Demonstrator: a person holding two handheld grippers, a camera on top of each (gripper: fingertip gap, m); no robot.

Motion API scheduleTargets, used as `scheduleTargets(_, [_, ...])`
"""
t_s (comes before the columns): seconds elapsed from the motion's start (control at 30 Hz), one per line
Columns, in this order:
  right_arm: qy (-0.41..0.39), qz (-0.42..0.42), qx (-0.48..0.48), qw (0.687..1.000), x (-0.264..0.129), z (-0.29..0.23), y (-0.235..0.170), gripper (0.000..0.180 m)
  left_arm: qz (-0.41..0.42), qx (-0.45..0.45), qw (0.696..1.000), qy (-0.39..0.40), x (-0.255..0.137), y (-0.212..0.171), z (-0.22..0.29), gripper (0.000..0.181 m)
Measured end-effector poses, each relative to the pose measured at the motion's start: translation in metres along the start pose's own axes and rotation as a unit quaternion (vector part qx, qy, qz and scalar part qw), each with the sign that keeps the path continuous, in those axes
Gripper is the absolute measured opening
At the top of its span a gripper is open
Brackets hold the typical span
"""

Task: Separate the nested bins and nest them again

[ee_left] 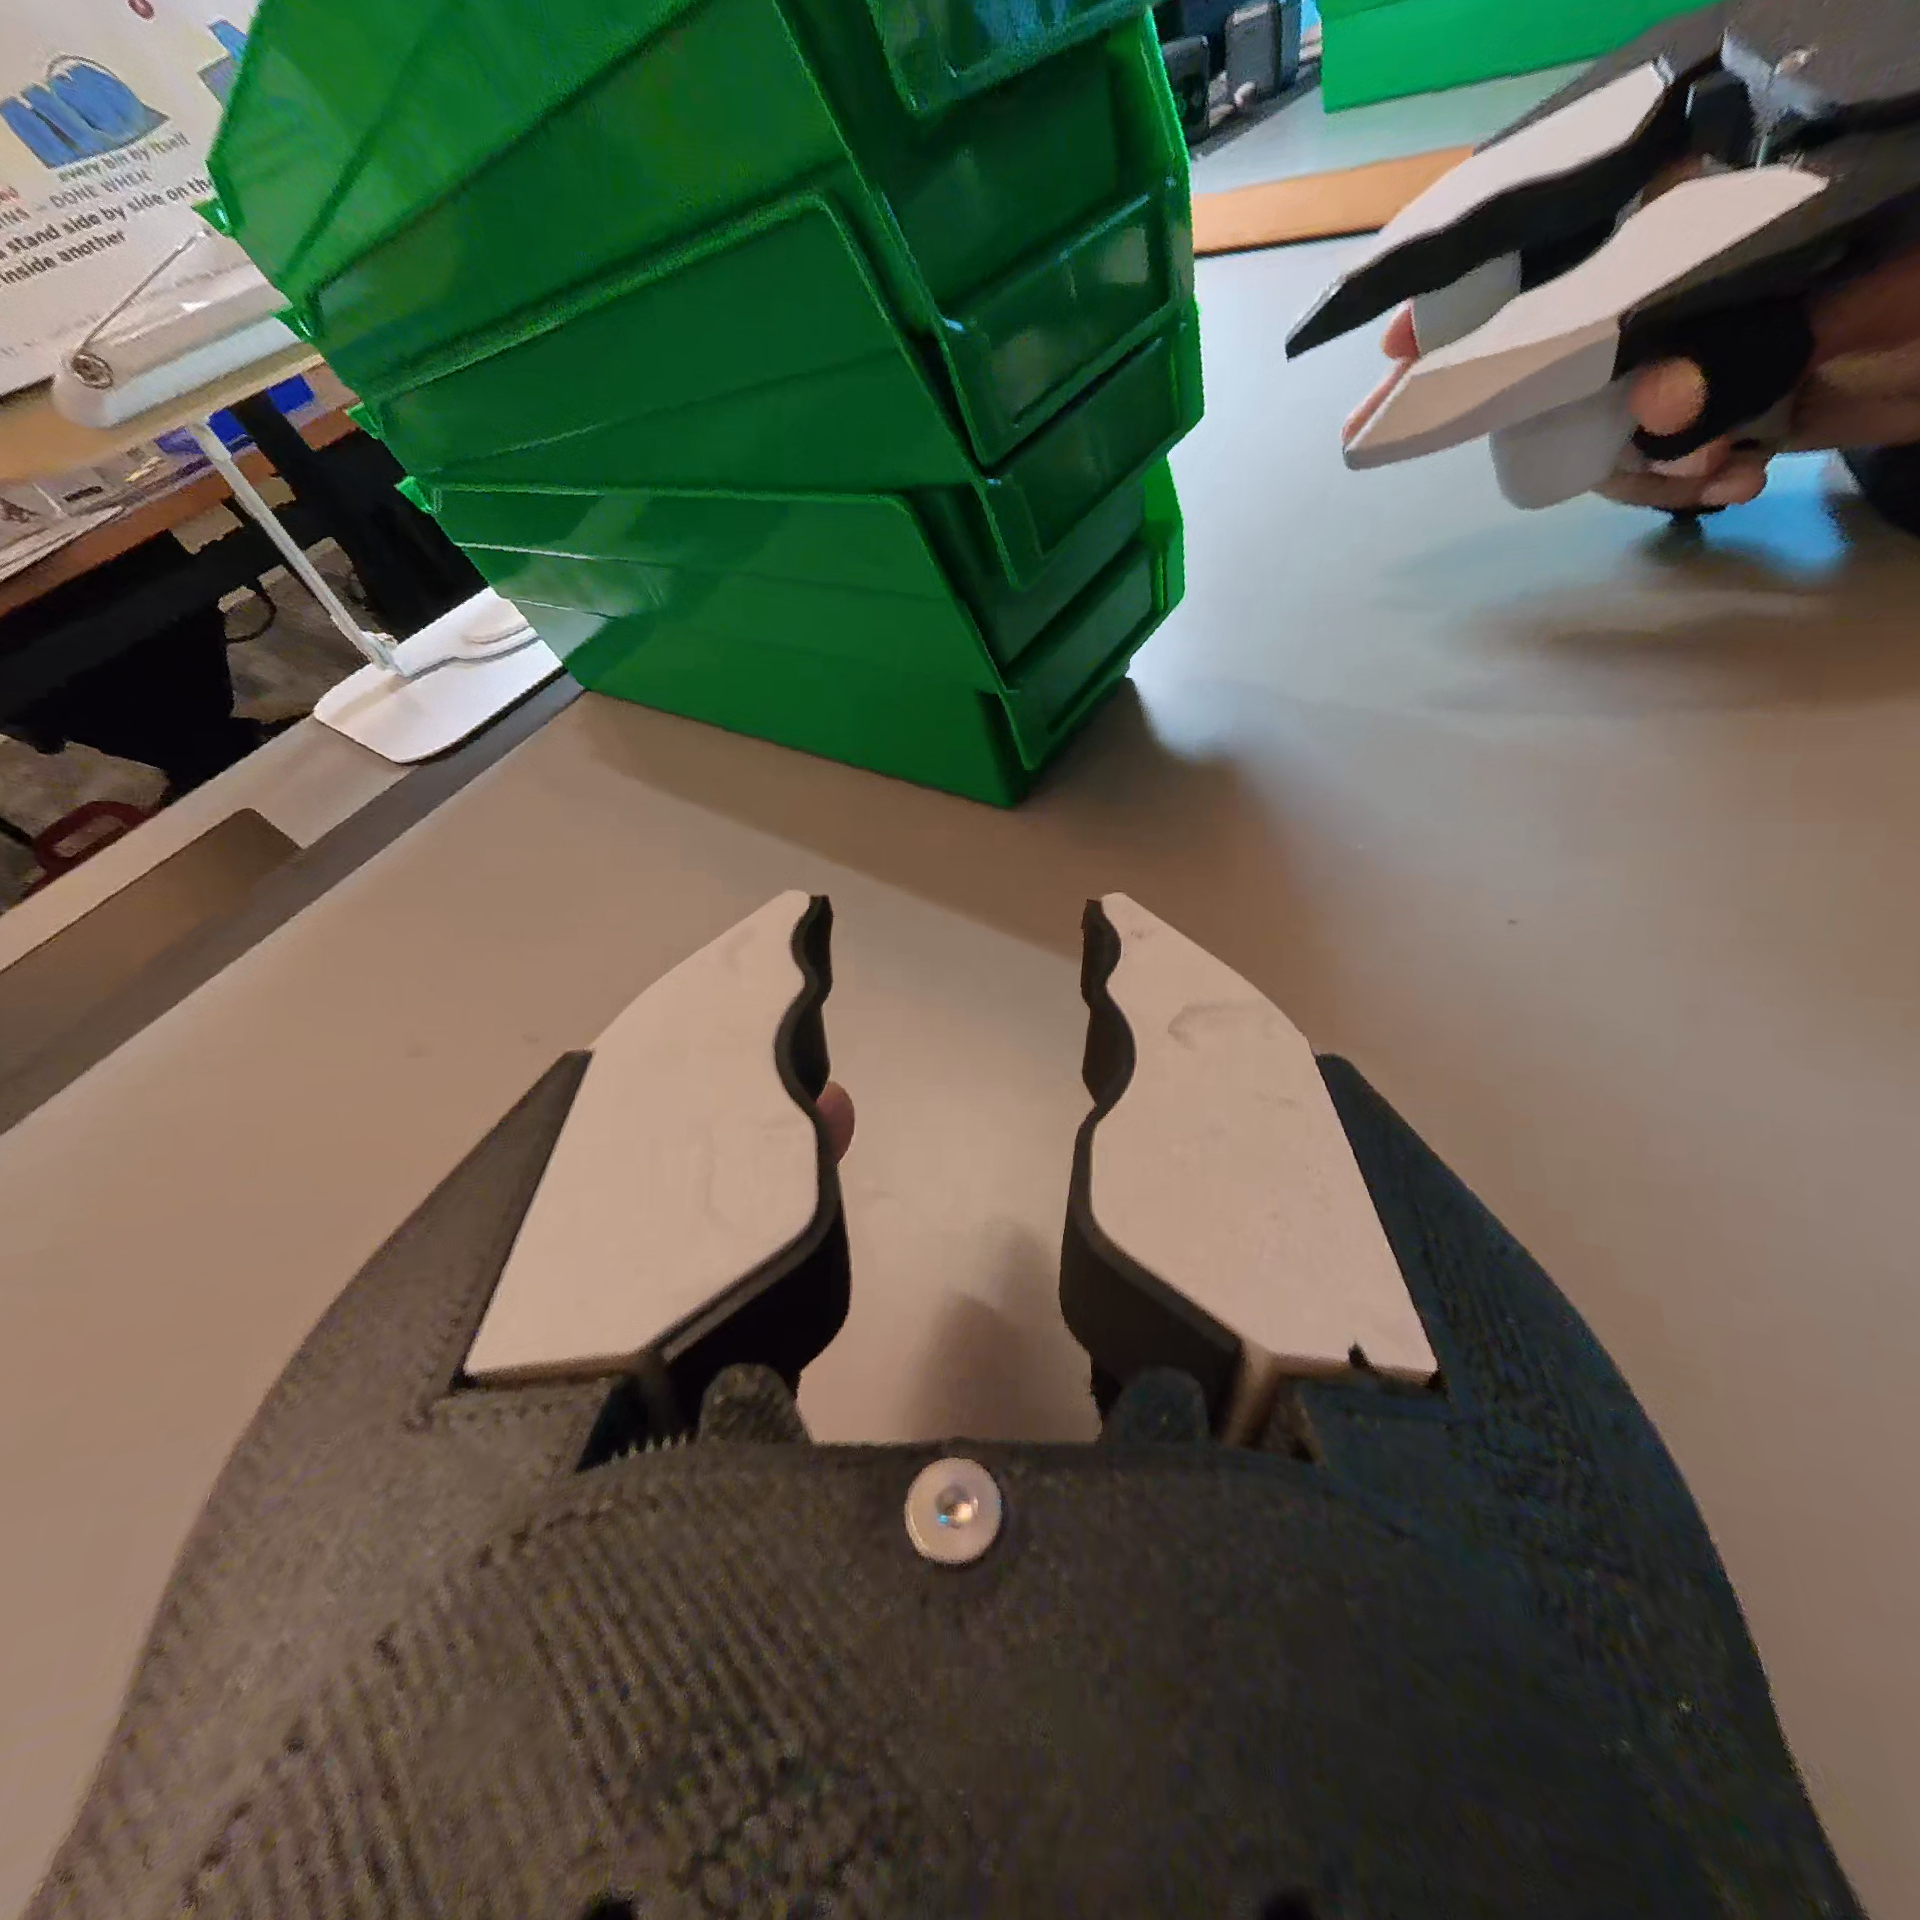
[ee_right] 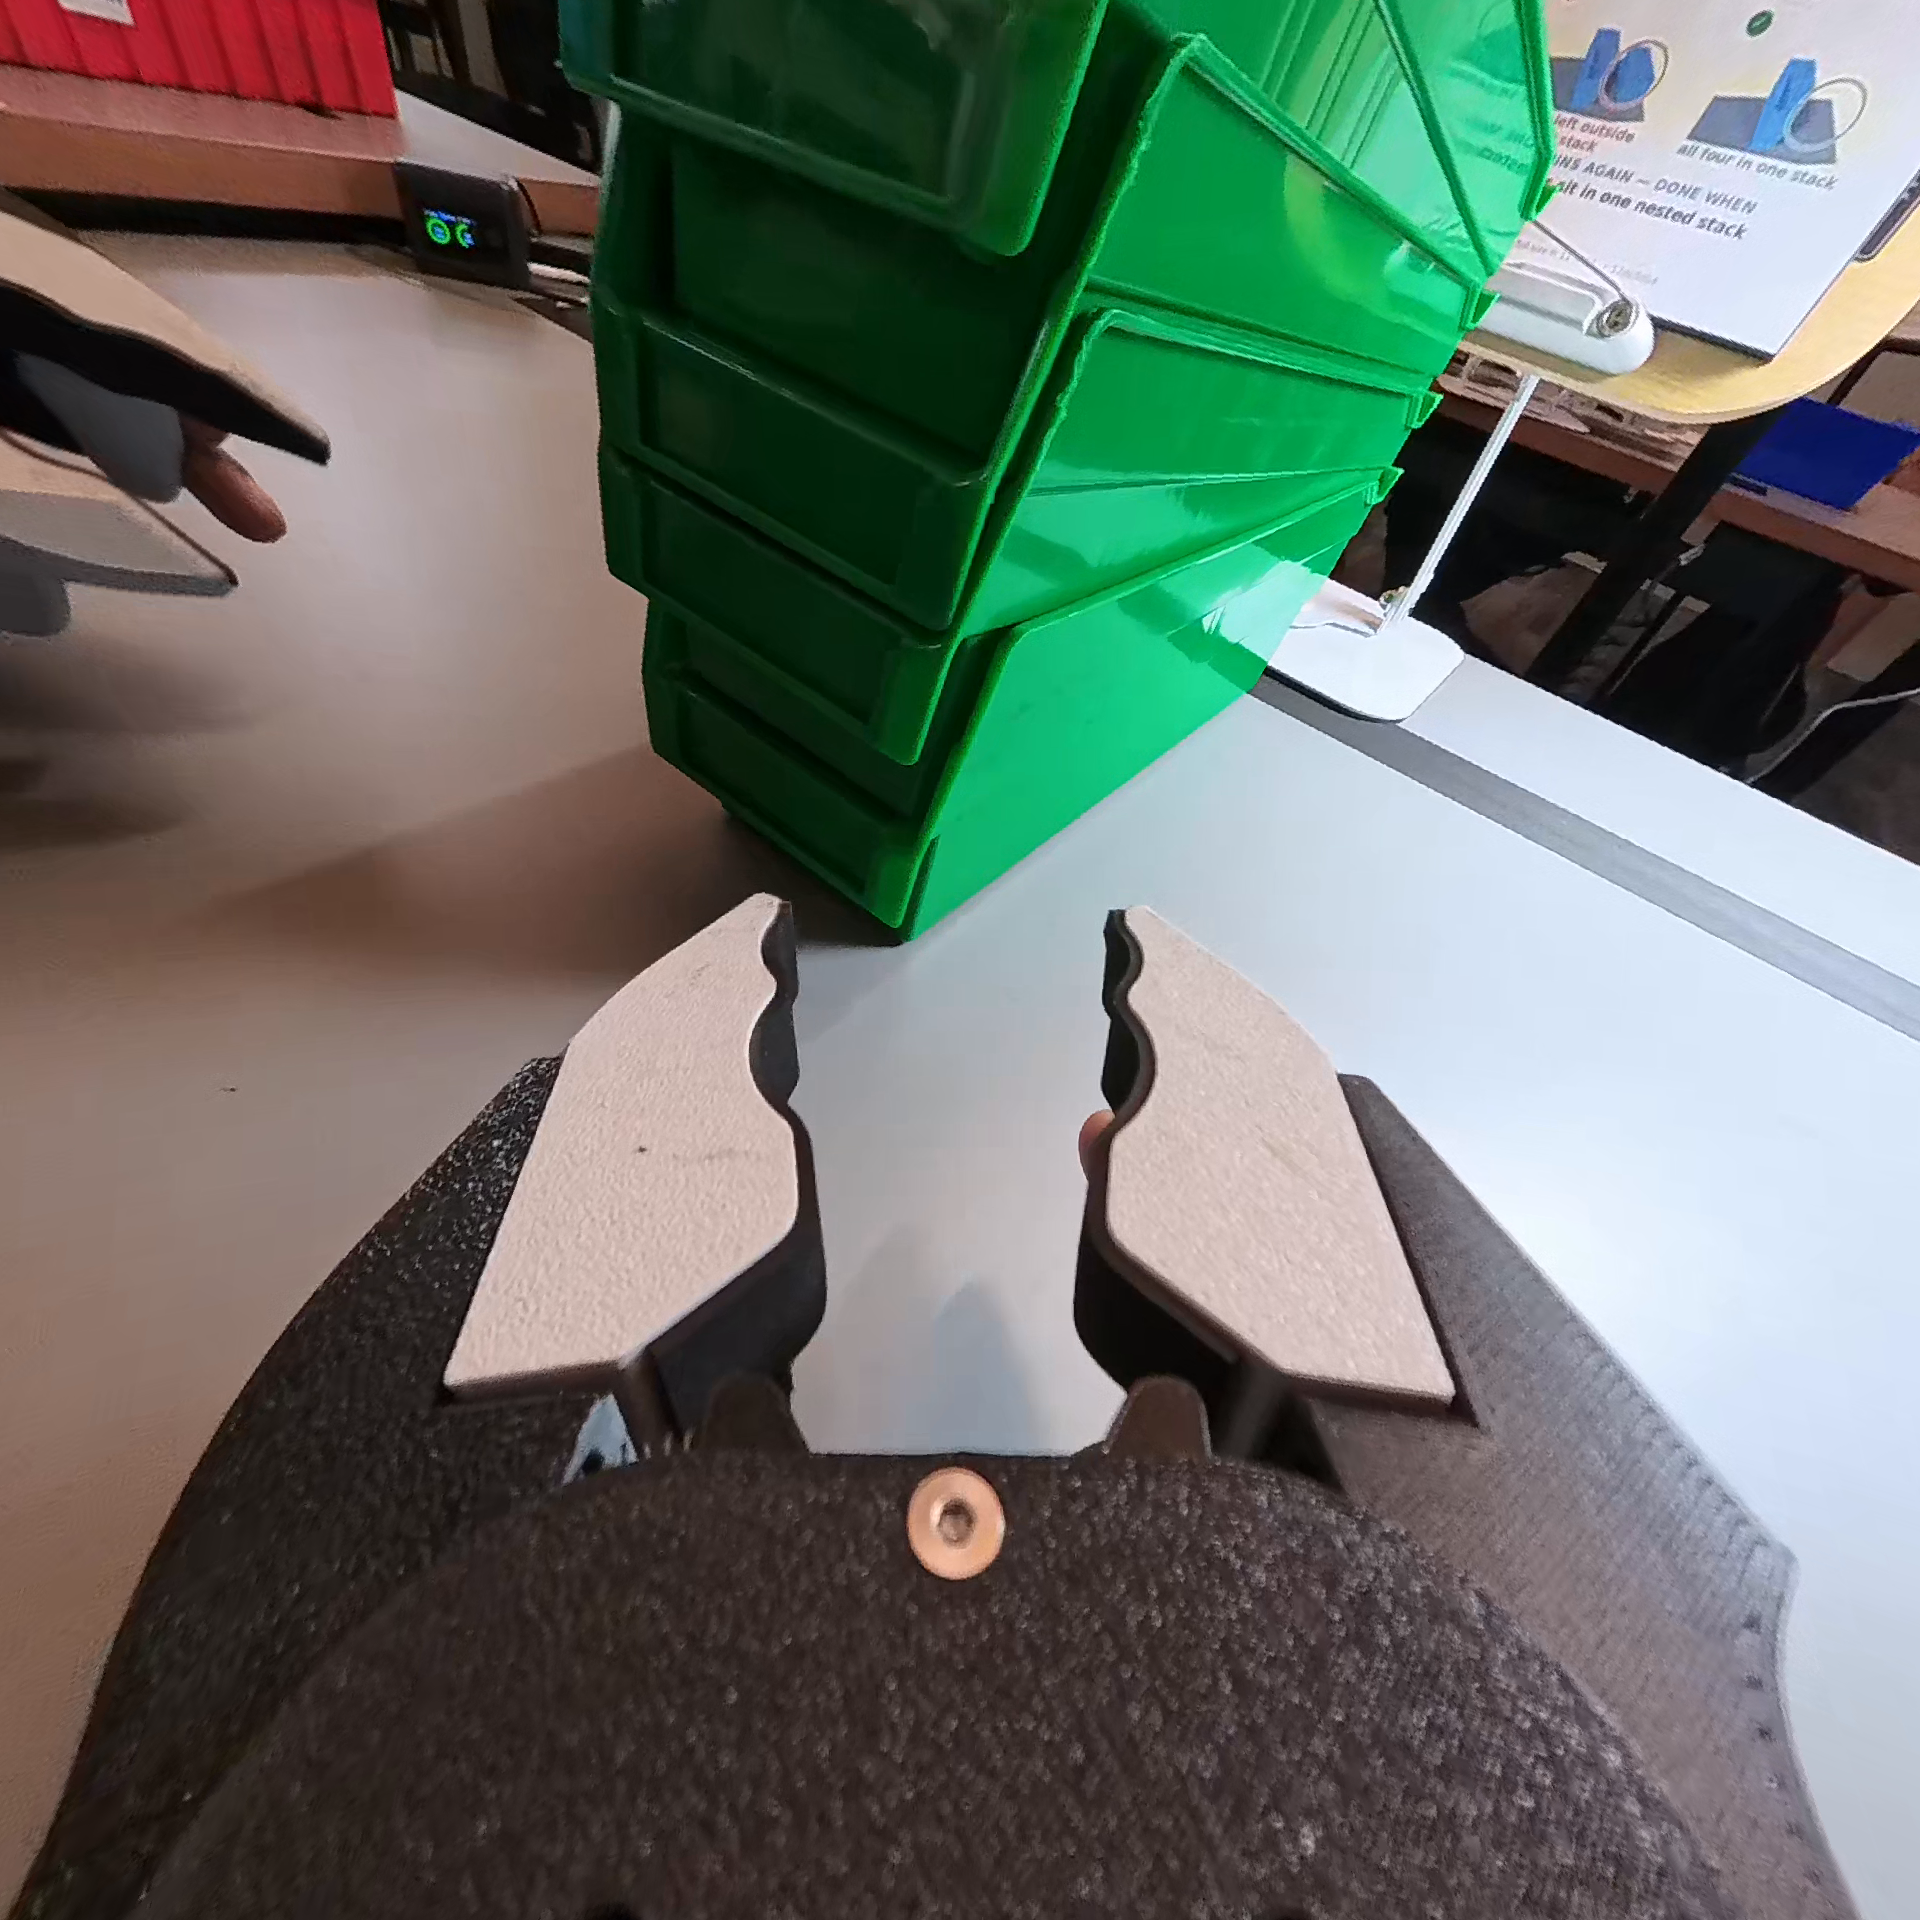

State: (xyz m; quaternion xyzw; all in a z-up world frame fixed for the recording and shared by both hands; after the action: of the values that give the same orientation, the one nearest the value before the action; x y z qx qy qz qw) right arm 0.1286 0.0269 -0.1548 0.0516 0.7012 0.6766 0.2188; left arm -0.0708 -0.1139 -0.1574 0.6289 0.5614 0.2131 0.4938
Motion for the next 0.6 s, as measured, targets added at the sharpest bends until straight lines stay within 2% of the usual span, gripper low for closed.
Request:
scheduleTargets(0.17, [-0.003,0.0,-0.007,1.0,0.0,-0.002,0.0,0.057,0.028,0.028,0.999,0.0,0.003,0.03,0.001,0.044])
scheduleTargets(0.33, [-0.008,0.0,-0.008,1.0,-0.001,-0.001,0.0,0.057,0.038,0.079,0.994,-0.068,0.012,0.088,0.004,0.042])
scheduleTargets(0.47, [-0.007,-0.001,-0.011,1.0,-0.002,-0.002,-0.001,0.057,0.011,0.152,0.985,-0.078,0.027,0.134,0.001,0.043])
scheduleTargets(0.6, [-0.004,-0.004,-0.015,1.0,-0.004,-0.003,-0.002,0.057,-0.073,0.231,0.968,-0.065,0.05,0.157,-0.003,0.049])
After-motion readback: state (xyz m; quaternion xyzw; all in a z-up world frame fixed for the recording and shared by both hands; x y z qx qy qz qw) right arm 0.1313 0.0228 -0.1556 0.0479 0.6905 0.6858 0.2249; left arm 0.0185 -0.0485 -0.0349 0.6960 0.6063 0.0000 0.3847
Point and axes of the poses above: each gripper's, where its closed fingertips meet, x out along the fingers, y out of its top, z = x × y across the jaws, the point moved 4 cm from there along -x, back along the fingers, and after that the axes turned 11 degrees about x, right-handed, at the moved point
